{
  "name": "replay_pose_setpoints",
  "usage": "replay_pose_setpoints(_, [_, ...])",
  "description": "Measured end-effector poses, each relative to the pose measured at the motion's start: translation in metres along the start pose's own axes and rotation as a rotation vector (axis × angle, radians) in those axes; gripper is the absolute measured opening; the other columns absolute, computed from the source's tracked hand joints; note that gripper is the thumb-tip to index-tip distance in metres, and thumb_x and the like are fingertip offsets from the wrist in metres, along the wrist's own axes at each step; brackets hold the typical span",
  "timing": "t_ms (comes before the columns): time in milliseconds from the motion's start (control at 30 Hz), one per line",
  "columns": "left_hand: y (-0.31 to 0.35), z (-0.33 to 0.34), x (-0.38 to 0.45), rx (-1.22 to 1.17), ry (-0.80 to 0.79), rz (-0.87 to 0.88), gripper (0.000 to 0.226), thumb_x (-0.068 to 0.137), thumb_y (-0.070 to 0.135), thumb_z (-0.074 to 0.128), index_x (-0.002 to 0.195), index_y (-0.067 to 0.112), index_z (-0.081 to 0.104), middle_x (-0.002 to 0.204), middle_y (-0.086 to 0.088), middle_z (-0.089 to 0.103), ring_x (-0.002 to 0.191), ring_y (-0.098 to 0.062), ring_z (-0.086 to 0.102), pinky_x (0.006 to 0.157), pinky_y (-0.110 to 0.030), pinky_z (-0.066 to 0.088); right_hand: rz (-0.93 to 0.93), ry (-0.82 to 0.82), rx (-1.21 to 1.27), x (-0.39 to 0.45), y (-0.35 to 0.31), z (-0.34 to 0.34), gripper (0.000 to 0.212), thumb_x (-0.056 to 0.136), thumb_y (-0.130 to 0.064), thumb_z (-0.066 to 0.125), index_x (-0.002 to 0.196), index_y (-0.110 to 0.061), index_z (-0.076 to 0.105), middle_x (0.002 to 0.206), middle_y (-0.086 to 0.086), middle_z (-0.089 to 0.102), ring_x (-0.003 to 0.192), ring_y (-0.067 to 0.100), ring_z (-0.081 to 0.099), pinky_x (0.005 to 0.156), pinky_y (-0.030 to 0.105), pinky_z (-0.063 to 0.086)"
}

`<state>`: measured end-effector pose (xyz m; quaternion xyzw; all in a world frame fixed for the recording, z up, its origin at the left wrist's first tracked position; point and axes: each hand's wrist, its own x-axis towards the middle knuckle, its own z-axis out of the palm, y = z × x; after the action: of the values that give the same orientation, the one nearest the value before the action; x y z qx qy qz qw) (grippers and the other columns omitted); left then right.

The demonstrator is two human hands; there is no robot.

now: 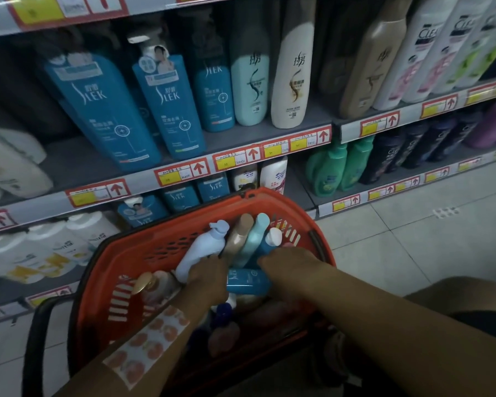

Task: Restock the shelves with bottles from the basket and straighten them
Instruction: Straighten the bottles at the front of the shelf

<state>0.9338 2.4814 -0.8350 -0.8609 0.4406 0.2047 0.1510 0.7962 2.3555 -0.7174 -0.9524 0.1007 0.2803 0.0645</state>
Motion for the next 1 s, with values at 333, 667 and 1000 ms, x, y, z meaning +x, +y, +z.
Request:
replay_pose_setpoints(333, [-0.022,-0.147,-0.066,0.323,0.483,0.37,0.057,0.052,0.006,0.086,0.103,0.018,0.063,0.101,-0.005,0.063,0.089,-0.027,0.061,0.063,-0.036,0.048,0.093,0.006,0.171,0.009,0.006,0.01,0.087,0.083,-0.032,0.077,0.149,-0.01,0.025,0.135,0.013,0.057,0.12,0.033,0.059,0.1,0.043,0.049])
replay_pose_setpoints(667, [-0.042,-0.234,-0.16,0.429,0.781,0.411,0.043,0.063,0.005,0.073,0.103,0.02,0.062,0.099,-0.006,0.057,0.077,-0.028,0.06,0.049,-0.036,0.043,-0.172,0.33,1.055,-0.001,-0.014,-0.005,0.041,0.076,-0.018,0.076,0.109,-0.032,0.058,0.085,-0.022,0.065,0.077,0.0,0.064,0.068,0.024,0.053])
replay_pose_setpoints(1000, [-0.047,-0.241,-0.213,0.011,0.766,0.336,0.093,0.077,-0.009,0.062,0.147,0.039,0.025,0.141,0.005,0.04,0.125,-0.023,0.049,0.084,-0.041,0.051,-0.266,0.378,1.327,-0.029,-0.043,-0.016,0.052,0.082,-0.023,0.082,0.126,-0.029,0.056,0.105,-0.007,0.072,0.085,0.002,0.069,0.073,0.024,0.053])
